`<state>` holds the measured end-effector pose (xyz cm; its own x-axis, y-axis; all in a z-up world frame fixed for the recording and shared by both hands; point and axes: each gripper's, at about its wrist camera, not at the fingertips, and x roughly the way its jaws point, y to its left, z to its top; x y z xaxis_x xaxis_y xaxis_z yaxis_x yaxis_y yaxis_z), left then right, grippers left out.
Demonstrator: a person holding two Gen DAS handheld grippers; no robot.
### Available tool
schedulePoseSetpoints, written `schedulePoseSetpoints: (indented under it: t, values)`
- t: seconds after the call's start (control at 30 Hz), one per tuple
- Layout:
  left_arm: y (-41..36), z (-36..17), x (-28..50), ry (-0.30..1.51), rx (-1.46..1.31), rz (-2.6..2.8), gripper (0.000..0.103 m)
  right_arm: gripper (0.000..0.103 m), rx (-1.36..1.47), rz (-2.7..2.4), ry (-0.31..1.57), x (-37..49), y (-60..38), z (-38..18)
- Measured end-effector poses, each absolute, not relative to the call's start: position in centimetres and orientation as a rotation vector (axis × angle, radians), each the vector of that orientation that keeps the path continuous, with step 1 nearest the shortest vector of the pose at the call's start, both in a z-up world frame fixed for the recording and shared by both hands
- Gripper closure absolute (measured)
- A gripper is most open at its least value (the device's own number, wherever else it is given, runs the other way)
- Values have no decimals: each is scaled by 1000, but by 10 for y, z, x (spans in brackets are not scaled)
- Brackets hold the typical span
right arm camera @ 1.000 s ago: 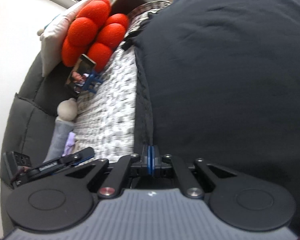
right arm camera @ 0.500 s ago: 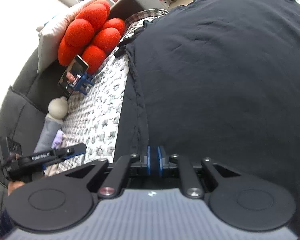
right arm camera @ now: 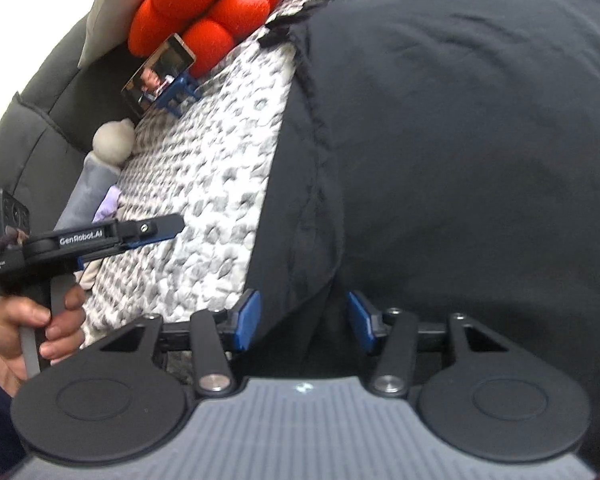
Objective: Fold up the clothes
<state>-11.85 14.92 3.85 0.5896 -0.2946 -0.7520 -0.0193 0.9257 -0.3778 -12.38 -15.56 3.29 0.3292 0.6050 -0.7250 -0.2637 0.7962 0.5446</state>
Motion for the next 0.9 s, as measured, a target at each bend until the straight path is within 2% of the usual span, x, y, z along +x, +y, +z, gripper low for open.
schedulePoseSetpoints:
  t: [0.03, 0.07, 0.1, 0.43, 0.6, 0.73, 0.8, 0.9]
  values:
    - [149, 39, -119, 931, -366, -164, 70, 64, 360, 586, 1099, -125, -156, 33]
    - [149, 40, -120, 930, -364, -163, 70, 84, 362, 588, 1101, -126, -156, 32]
    - [149, 40, -121, 930, -364, -164, 70, 98, 364, 590, 1103, -127, -157, 32]
    - [143, 46, -99, 898, -382, -168, 70, 98, 416, 593, 1099, -136, -181, 23]
    - [137, 58, -51, 823, -447, -175, 58, 98, 416, 624, 1095, -131, -181, 24]
    - [140, 58, 9, 772, -583, -142, 54, 98, 420, 634, 1089, -129, -184, 25]
    - [141, 53, 39, 747, -639, -78, 45, 98, 433, 648, 1082, -130, -186, 27]
    - [139, 38, 83, 750, -696, 26, 44, 98, 454, 659, 1085, -128, -185, 27]
